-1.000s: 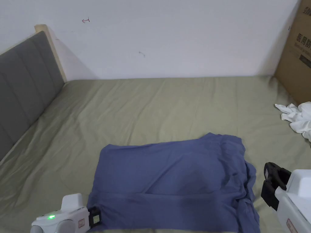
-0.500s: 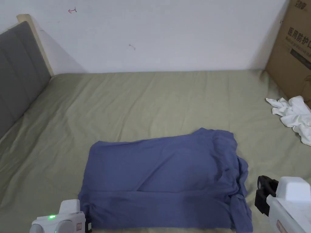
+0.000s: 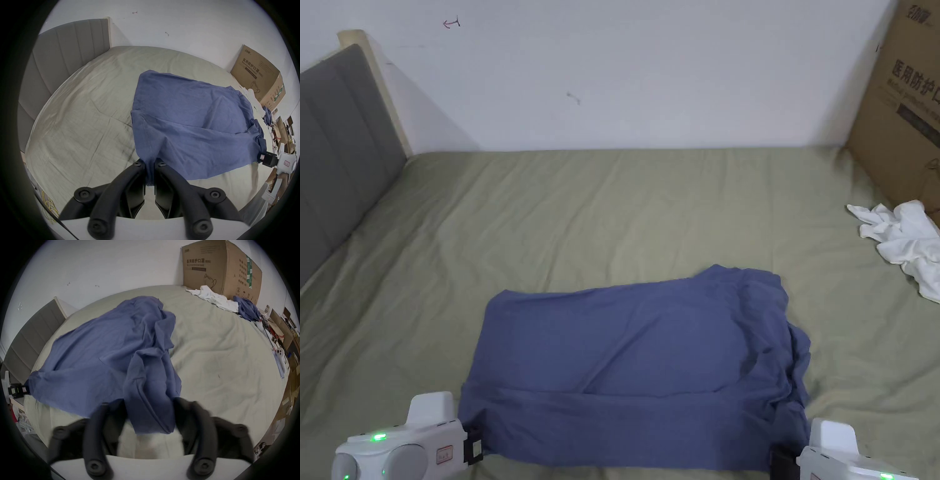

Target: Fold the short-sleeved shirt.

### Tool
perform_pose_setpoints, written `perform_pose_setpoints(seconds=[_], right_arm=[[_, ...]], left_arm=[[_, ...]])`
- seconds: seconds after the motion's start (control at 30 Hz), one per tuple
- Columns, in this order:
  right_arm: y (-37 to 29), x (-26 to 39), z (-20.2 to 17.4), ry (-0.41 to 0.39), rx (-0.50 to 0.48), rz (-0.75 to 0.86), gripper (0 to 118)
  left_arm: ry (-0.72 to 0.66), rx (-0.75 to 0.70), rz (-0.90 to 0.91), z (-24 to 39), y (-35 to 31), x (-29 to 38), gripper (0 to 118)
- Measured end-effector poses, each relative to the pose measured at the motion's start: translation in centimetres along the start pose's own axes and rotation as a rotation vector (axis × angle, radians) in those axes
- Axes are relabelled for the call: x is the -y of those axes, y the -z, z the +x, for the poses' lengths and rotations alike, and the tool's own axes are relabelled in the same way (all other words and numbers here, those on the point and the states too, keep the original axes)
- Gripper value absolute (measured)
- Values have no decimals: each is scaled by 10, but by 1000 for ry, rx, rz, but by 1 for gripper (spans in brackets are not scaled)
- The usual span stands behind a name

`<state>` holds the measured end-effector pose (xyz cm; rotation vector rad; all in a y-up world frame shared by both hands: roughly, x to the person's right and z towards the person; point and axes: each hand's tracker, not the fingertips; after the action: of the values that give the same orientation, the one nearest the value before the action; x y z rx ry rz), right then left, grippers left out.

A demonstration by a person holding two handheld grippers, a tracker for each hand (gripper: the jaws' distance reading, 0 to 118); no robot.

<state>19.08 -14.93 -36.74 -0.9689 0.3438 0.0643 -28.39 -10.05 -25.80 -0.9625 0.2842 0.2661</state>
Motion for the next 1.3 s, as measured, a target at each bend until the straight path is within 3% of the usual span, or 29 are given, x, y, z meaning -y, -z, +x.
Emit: perform_pose_setpoints(seconds=[0.03,0.07,0.3,0.53,0.93,0.97,1.03,1.07,1.1,1.13,1.17,1.3], right_arm=[[-4,0,0,-7,-2,3,12],[-10,0,1,-17,6,21,9],[-70,6,9,-20,-65,115,9],[-101,52,24,70,-133,55,9],[-66,91,12,115,-68,-57,9],[-71,89,14,117,-68,-54,12],[-84,84,9,105,-56,-38,33],[-93,80,6,89,-52,-19,49],[-102,72,8,75,-56,16,72],[-114,63,6,74,-68,65,85],[-127,54,3,75,-82,115,91],[-181,4,-14,24,-107,341,92]], left_arm=[[0,-2,-1,-1,0,0,8],[-2,-5,-2,-2,0,1,8],[-69,32,1,-18,-10,13,8],[-100,54,-40,-34,-35,51,8],[-112,-10,-136,-31,-2,84,10],[-117,-18,-136,-29,-5,82,17],[-115,-27,-133,-26,-12,78,50],[-112,-40,-140,-22,-19,74,73],[-112,-37,-135,-19,-29,71,97],[-113,-3,-86,-16,-40,66,106],[-104,26,-44,-12,-52,61,107],[-30,51,165,12,-103,27,107]])
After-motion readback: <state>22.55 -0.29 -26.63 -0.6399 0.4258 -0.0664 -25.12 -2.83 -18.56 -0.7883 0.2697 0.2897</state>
